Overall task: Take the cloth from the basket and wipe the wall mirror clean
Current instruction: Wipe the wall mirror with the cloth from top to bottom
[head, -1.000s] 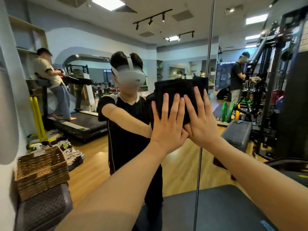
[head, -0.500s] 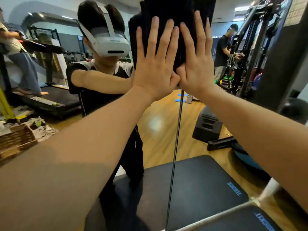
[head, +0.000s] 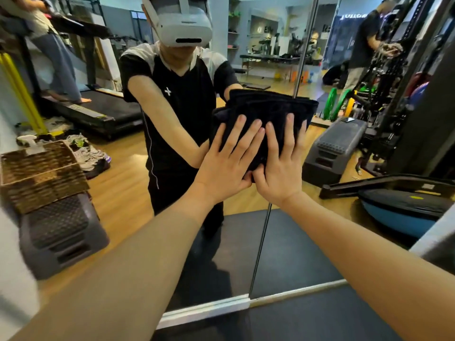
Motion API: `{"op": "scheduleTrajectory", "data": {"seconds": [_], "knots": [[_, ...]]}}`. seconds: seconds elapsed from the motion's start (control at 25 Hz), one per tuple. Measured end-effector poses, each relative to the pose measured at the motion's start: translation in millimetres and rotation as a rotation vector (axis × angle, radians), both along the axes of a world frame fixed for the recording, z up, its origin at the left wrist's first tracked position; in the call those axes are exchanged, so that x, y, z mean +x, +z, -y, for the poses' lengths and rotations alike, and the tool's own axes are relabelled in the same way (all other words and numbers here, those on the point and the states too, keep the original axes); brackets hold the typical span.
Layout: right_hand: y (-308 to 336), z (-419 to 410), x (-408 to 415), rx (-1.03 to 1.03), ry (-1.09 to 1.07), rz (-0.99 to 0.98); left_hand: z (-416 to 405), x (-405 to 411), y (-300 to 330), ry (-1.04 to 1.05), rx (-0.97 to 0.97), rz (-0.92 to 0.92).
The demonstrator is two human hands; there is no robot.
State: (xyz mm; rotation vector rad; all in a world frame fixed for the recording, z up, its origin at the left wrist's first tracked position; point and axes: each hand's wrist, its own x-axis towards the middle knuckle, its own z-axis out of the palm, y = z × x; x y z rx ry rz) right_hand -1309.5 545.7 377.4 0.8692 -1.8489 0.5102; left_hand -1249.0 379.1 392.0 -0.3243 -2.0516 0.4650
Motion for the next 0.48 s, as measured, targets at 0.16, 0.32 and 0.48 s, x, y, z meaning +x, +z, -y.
{"op": "scheduleTrajectory", "data": {"seconds": [0.16,0.32,0.48], "knots": [[-1.7,33.4,11.5,-0.074,0.014,0.004,24.3,20.3,6.1,0.031,-0.027,0.018],[1.0,92.1,38.2,-0.084,0.048,-0.011,75.3,57.2,12.7,0.050,0.039,0.020],[6.5,172.1,80.4,-0.089,0.069,-0.016,155.6,107.5,19.9,0.119,0.014,0.049]]}}
